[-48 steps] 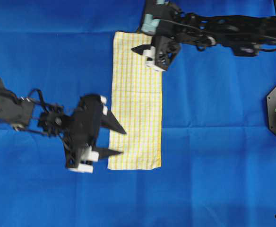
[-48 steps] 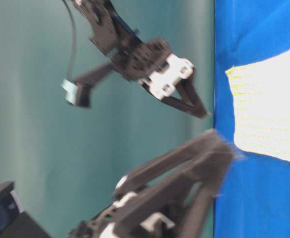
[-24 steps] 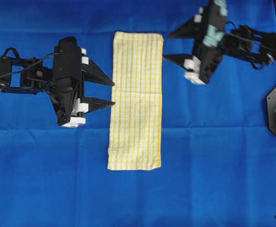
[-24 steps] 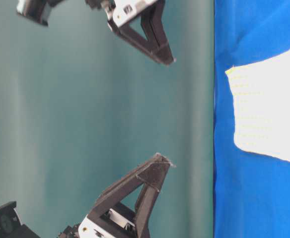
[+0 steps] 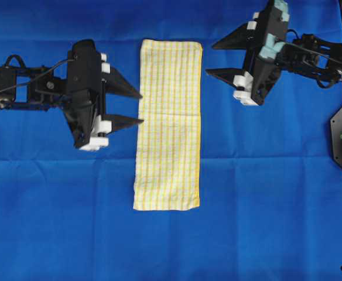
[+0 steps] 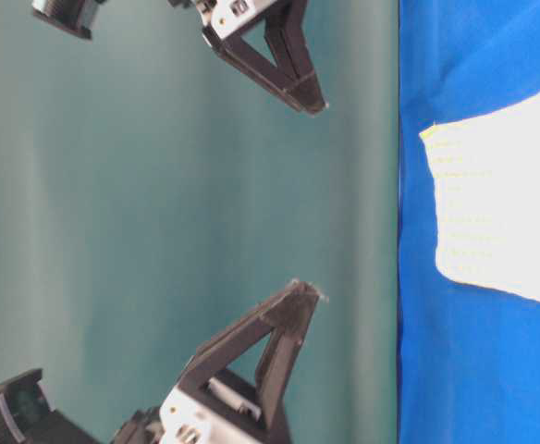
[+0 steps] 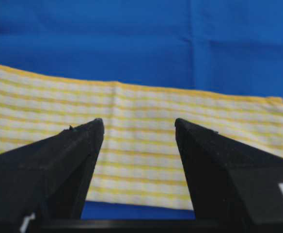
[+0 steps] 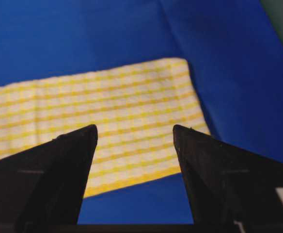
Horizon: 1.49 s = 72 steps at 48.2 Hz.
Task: Fold the yellow towel.
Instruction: 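Move both grippers to the strip's top corners and grasp them, then fold the top end down toward the bottom end with both grippers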
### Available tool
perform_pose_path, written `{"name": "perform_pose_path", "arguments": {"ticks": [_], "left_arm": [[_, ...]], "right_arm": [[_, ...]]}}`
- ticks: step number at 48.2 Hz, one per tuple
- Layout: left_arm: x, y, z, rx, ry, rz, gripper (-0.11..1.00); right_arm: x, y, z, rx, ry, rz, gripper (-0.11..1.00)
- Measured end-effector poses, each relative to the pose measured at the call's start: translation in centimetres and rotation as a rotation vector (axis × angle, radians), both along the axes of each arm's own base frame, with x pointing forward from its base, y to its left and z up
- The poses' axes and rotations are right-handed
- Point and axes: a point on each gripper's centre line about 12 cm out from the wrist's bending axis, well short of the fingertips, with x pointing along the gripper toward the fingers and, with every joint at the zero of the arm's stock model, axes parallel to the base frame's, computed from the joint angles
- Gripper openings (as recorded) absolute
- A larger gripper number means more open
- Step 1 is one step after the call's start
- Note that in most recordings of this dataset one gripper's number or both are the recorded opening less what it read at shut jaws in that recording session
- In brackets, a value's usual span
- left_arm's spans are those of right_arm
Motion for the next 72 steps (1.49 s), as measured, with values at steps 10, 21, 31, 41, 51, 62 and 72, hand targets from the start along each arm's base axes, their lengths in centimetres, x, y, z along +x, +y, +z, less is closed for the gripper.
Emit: {"name": "perform_pose_path", "arguments": {"ticks": [10,21,31,41,51,62,72], "left_arm": [[0.8,4.1,-1.6,0.079,-0.022,0.071,0.69],[1.2,9.4,-5.2,0.082,0.006,0.202,0.7],[1.4,12.7,-8.4,0.076,0.036,0.279,0.7],[1.5,14.4,-11.2,0.068,0.039,0.323,0.7],[1.7,14.9,-13.3,0.061,0.06,0.333,0.68],[1.8,15.6,-14.3,0.054,0.079,0.348,0.5],[1.9,15.7,-14.3,0.055,0.087,0.345,0.14]], "right_arm": [[0.8,-3.2,-1.6,0.019,0.047,-0.08,0.65],[1.8,-6.2,-4.6,0.051,0.122,-0.145,0.73],[2.9,-7.9,-7.3,0.082,0.174,-0.174,0.74],[3.5,-8.7,-9.7,0.114,0.205,-0.2,0.74],[3.5,-8.7,-11.5,0.148,0.232,-0.222,0.74],[3.9,-8.4,-11.5,0.154,0.228,-0.218,0.67],[4.7,-7.9,-11.9,0.153,0.233,-0.197,0.19]]}}
